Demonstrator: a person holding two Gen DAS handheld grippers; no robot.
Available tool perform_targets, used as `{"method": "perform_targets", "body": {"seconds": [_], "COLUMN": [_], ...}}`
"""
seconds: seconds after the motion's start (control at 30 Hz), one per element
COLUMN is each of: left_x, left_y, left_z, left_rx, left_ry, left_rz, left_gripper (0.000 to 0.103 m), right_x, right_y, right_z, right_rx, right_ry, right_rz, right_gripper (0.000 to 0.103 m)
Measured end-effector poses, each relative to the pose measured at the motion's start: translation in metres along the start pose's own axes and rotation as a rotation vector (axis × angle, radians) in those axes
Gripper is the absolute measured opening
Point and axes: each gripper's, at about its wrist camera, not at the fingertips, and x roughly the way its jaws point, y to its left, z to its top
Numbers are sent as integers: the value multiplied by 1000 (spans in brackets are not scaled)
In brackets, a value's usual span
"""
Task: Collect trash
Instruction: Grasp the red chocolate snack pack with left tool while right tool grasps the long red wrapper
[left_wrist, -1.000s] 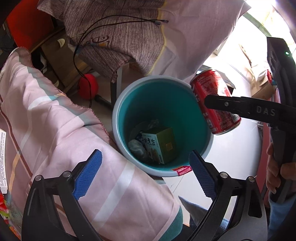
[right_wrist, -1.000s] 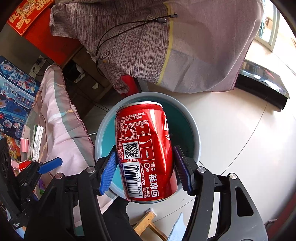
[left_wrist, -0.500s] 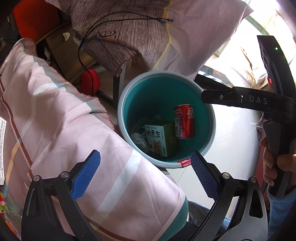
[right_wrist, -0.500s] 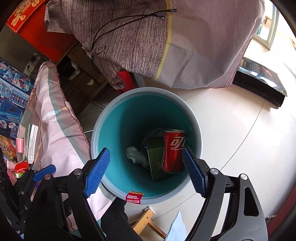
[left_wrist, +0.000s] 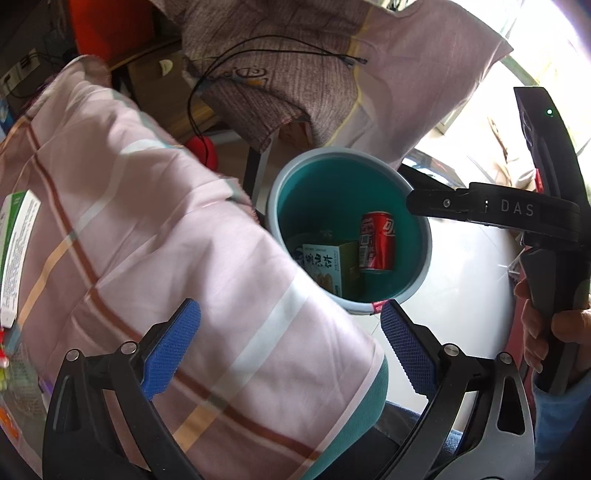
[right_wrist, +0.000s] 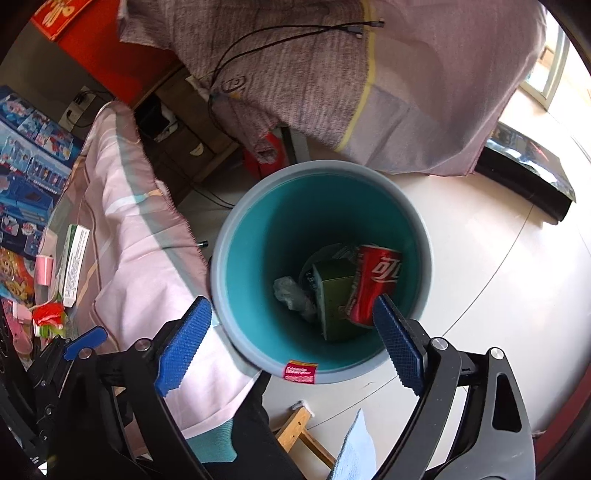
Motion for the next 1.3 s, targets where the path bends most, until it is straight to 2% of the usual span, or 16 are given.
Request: {"method": "perform_targets", "body": {"seconds": [0.37, 0.7, 1.17, 1.3], "left_x": [-57, -101, -165, -177], "left_y": [65, 135, 288, 330], "left_z": [-51, -103, -194, -221], "left_rx": [-128, -264, -517, -603], "left_ry": [-72, -131, -185, -200], "left_rz": [65, 121, 267, 273], "left_gripper": [98, 99, 99, 99], "right_x": [-4, 5, 35, 44], "right_y": [84, 183, 349, 397], "right_z": [-22, -47, -93, -102], "right_rx": [-140, -308, -624, -710], "right_ry": [27, 61, 127, 120], "right_rz": [42, 58, 76, 75], "right_gripper": [85, 85, 85, 85]}}
